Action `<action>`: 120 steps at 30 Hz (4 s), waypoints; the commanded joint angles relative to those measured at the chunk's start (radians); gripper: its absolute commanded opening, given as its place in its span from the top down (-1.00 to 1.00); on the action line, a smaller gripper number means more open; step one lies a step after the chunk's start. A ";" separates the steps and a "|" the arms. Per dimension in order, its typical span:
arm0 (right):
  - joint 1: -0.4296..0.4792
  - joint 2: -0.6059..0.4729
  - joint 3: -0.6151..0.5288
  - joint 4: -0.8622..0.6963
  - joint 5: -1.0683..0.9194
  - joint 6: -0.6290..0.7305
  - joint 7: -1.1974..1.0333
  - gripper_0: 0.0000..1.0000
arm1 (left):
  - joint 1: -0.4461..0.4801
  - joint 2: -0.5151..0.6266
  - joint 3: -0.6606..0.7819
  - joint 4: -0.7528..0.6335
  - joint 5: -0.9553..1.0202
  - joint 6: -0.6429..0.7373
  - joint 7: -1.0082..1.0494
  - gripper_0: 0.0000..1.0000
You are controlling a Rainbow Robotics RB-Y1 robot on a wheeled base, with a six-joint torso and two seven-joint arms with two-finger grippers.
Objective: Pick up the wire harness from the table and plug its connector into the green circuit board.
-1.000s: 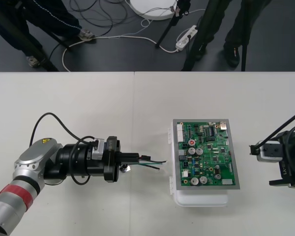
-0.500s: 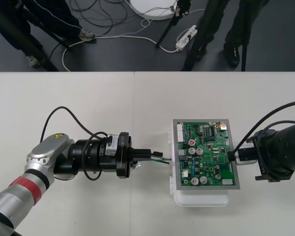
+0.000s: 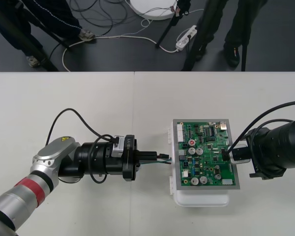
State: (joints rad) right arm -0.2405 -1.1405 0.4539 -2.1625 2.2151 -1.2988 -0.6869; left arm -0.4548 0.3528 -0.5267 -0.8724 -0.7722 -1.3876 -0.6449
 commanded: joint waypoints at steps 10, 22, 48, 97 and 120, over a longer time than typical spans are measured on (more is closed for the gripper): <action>-0.154 -0.030 0.149 0.018 0.034 0.009 -0.194 -1.00 | -0.045 -0.037 -0.042 -0.007 0.042 0.035 -0.015 1.00; -0.175 -0.028 0.163 0.023 0.032 0.009 -0.175 -1.00 | -0.051 -0.052 -0.049 -0.007 0.045 0.067 -0.013 1.00; -0.272 -0.005 0.259 0.049 0.011 0.009 -0.195 -1.00 | -0.058 -0.060 -0.087 -0.007 0.054 0.087 -0.012 1.00; -0.273 0.001 0.259 0.053 0.008 0.009 -0.229 -1.00 | -0.059 -0.069 -0.101 -0.016 0.060 0.099 -0.007 1.00; -0.276 0.013 0.259 0.053 0.008 0.009 -0.229 -1.00 | -0.061 -0.092 -0.113 -0.017 0.060 0.131 -0.010 1.00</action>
State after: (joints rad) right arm -0.4826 -1.1381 0.7077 -2.1105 2.2294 -1.2985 -0.8786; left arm -0.4739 0.3037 -0.6116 -0.8712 -0.7163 -1.2955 -0.6448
